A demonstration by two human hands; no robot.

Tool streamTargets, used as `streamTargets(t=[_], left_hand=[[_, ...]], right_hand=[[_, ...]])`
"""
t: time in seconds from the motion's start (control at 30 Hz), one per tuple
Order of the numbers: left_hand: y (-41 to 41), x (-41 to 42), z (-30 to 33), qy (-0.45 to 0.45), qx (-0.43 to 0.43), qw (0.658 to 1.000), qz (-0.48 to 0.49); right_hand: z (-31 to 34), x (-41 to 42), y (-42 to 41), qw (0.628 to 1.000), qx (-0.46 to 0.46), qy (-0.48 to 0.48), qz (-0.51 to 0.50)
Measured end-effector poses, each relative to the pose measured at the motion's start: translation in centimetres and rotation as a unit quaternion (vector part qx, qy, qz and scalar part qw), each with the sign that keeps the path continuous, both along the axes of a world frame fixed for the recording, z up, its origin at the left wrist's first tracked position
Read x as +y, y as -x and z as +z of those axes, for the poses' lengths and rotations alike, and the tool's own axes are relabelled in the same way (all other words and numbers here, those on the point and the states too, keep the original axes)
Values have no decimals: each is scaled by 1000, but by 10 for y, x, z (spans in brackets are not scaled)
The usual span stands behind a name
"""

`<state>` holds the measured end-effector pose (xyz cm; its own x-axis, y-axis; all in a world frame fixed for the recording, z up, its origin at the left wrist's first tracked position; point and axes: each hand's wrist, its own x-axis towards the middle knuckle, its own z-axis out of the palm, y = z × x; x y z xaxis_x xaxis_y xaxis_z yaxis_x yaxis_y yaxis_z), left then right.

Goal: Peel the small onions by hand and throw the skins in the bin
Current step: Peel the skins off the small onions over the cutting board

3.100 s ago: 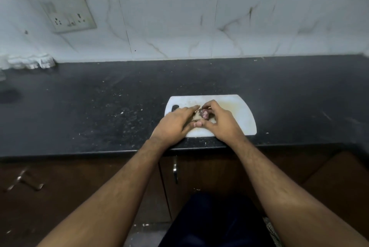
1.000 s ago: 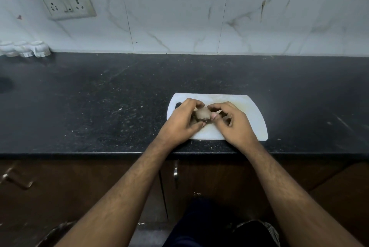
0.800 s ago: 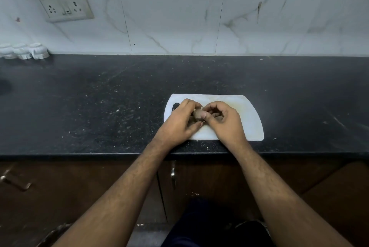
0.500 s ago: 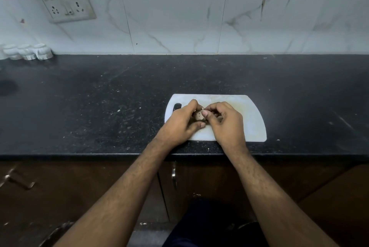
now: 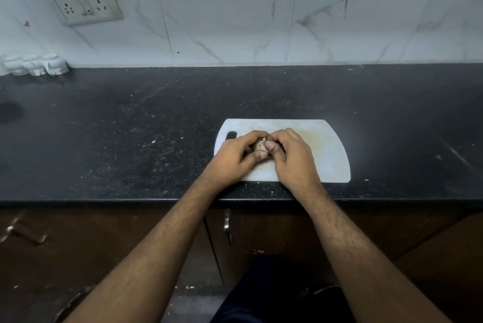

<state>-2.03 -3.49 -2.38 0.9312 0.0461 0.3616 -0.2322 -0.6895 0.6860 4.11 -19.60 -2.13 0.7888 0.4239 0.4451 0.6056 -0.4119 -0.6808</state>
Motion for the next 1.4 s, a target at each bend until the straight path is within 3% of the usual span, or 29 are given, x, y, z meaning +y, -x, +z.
streamTargets(t=[0.13,0.23,0.57,0.77,0.97,1.4], left_hand=[[2,6,2,86,15,996,18],[5,10,4,148,31,988,16],[5,12,1,186,28,982,9],[3,8,0,138,39,990,3],[3,4,2,70,36,997,-10],[-1,1,-2,-5,-8,999,-31]], right_hand=[[2,-5,0,998,39,-31,34],[3,-7,1,997,63,-54,3],[2,-4,2,986,78,-88,-119],[2,-4,3,980,59,-107,-155],[6,-1,10,998,7,-52,-22],[6,-3,20,996,5,-91,-4]])
